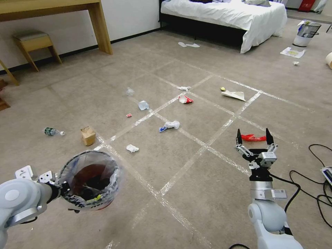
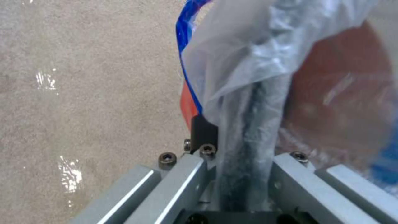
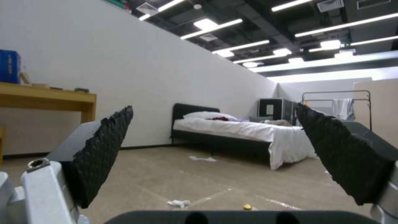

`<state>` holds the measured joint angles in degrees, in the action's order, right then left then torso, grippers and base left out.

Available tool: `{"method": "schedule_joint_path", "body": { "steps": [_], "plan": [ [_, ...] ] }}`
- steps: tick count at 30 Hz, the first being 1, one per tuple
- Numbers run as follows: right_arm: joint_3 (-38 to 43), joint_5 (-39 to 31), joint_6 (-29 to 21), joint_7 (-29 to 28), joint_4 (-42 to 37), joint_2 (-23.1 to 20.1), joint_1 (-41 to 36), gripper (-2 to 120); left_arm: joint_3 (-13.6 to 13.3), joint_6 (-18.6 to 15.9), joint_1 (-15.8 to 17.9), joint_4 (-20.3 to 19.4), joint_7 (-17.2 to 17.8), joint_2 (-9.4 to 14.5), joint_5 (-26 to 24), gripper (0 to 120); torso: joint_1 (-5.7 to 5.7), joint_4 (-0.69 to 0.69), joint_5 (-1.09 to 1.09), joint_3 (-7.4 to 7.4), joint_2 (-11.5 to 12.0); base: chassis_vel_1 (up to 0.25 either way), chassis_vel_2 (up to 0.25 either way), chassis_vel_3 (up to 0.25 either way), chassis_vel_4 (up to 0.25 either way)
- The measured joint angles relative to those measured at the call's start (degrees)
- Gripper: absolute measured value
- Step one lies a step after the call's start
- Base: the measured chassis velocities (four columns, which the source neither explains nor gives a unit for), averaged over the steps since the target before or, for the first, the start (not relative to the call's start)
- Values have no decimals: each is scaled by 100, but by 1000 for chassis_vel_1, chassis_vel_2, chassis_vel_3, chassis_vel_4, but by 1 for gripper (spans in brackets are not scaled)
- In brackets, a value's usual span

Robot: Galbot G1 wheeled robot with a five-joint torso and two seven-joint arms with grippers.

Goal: Pick up the trash bin and place the garbage on the floor into it.

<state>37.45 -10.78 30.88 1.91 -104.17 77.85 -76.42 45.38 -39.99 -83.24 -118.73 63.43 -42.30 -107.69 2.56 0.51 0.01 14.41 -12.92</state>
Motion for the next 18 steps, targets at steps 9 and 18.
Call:
{"method": "schedule_joint_path", "body": {
  "steps": [9,18],
  "plan": [
    [19,-34,7,40,30,-22,24,100,-70,34,59,44,-20,-93,94,0,0,0,0,0,-1,0,0,0,0],
    [9,-89,14,76,105,-34,84,100,-141,52,88,113,-63,-207,213,0,0,0,0,0,-2,-67,59,62,-69]
  ]
}}
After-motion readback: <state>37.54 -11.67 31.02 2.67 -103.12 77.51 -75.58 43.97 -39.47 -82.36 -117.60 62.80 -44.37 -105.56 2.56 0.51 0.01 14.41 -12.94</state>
